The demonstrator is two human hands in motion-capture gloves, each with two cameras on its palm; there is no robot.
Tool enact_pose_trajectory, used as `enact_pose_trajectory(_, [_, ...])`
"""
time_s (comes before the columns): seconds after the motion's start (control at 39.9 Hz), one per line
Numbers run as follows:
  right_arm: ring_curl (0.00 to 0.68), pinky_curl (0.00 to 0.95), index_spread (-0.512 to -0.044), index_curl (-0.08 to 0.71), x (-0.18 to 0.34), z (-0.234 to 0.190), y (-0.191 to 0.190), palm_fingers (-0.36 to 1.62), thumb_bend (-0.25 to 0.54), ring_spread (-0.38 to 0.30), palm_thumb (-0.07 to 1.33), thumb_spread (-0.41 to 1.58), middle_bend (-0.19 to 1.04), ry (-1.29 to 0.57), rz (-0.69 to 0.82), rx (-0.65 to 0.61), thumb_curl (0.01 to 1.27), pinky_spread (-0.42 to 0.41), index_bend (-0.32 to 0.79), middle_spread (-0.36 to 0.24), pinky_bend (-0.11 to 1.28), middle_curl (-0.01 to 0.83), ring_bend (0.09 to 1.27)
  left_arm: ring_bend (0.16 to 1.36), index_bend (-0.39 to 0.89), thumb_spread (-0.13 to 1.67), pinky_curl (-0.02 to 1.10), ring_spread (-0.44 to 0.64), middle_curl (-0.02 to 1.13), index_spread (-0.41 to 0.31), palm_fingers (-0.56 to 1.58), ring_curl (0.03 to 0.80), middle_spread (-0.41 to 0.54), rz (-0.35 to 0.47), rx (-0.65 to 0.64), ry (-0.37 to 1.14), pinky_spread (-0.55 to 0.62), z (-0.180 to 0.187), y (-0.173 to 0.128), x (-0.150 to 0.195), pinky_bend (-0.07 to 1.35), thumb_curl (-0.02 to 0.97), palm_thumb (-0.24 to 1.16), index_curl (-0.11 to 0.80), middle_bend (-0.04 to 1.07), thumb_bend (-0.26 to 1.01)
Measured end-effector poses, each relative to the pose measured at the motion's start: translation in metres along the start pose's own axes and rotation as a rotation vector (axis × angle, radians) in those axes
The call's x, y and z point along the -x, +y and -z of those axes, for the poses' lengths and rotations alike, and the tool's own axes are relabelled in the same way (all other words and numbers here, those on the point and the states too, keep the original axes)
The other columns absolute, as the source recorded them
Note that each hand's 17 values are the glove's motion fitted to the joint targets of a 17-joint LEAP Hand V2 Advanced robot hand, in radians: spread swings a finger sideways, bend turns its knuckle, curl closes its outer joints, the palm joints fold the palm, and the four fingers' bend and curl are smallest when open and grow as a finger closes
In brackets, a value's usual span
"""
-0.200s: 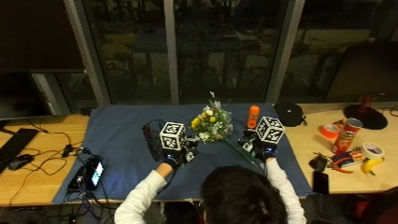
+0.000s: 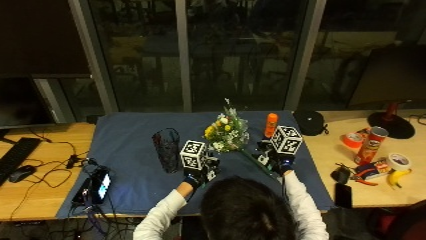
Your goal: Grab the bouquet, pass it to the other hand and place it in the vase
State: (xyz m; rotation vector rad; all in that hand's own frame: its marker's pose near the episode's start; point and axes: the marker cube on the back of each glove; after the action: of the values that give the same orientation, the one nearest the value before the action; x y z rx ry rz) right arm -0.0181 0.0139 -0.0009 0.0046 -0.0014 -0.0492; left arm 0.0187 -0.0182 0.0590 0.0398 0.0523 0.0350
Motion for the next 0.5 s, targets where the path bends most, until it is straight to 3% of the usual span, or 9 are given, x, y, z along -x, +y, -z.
enact_pose_trajectory(0.2, [0.227, 0.250, -0.251, 0.092, 0.011, 0.016, 0.002, 0.33, 0.192, 0.022, 0.38, 1.10, 0.26, 0.003, 0.038, 0.147, 0.14, 0.109, 0.09, 0.019, 0.51, 0.203, 0.52, 0.51, 0.14, 0.95, 0.20, 0.29, 0.20, 0.029, 0.23, 0.191, 0.185, -0.065, -0.044, -0.052, 0.30, 0.013, -0.021, -0.002, 0.35, 0.104, 0.02, 0.137, 0.21, -0.01])
enact_pose_trajectory(0.35, [0.251, 0.275, -0.262, 0.105, 0.015, 0.028, -0.007, 0.33, 0.159, 0.018, 0.38, 1.16, 0.26, 0.051, -0.054, 0.150, 0.17, 0.105, 0.10, -0.021, 0.53, 0.235, 0.55, 0.52, 0.14, 1.02, 0.22, 0.31, 0.23, 0.031, 0.21, 0.205, 0.201, -0.088, -0.102, -0.051, 0.32, 0.028, -0.032, 0.004, 0.34, 0.132, 0.01, 0.166, 0.21, -0.02])
enact_pose_trajectory(0.43, [0.260, 0.284, -0.265, 0.111, 0.016, 0.036, -0.012, 0.33, 0.144, 0.017, 0.39, 1.18, 0.27, 0.080, -0.106, 0.132, 0.18, 0.100, 0.09, 0.003, 0.53, 0.253, 0.55, 0.55, 0.12, 1.04, 0.24, 0.33, 0.23, 0.038, 0.14, 0.220, 0.240, -0.087, -0.140, -0.038, 0.33, 0.032, -0.034, 0.006, 0.38, 0.144, 0.01, 0.170, 0.15, -0.02])
enact_pose_trajectory(0.45, [0.272, 0.295, -0.233, 0.110, 0.015, 0.038, -0.013, 0.41, 0.133, 0.008, 0.39, 1.17, 0.28, 0.085, -0.125, 0.128, 0.18, 0.122, 0.08, 0.010, 0.56, 0.262, 0.58, 0.57, 0.11, 1.04, 0.26, 0.33, 0.22, 0.039, 0.10, 0.229, 0.263, -0.088, -0.154, -0.035, 0.33, 0.034, -0.034, 0.007, 0.41, 0.148, 0.01, 0.169, 0.12, -0.02])
enact_pose_trajectory(0.5, [0.270, 0.295, -0.214, 0.103, 0.012, 0.042, -0.017, 0.45, 0.125, -0.001, 0.40, 1.16, 0.28, 0.087, -0.176, 0.125, 0.19, 0.141, 0.07, 0.017, 0.58, 0.267, 0.59, 0.60, 0.10, 1.05, 0.27, 0.35, 0.21, 0.041, 0.05, 0.242, 0.293, -0.093, -0.181, -0.033, 0.34, 0.038, -0.033, 0.007, 0.45, 0.157, 0.01, 0.168, 0.11, -0.02])
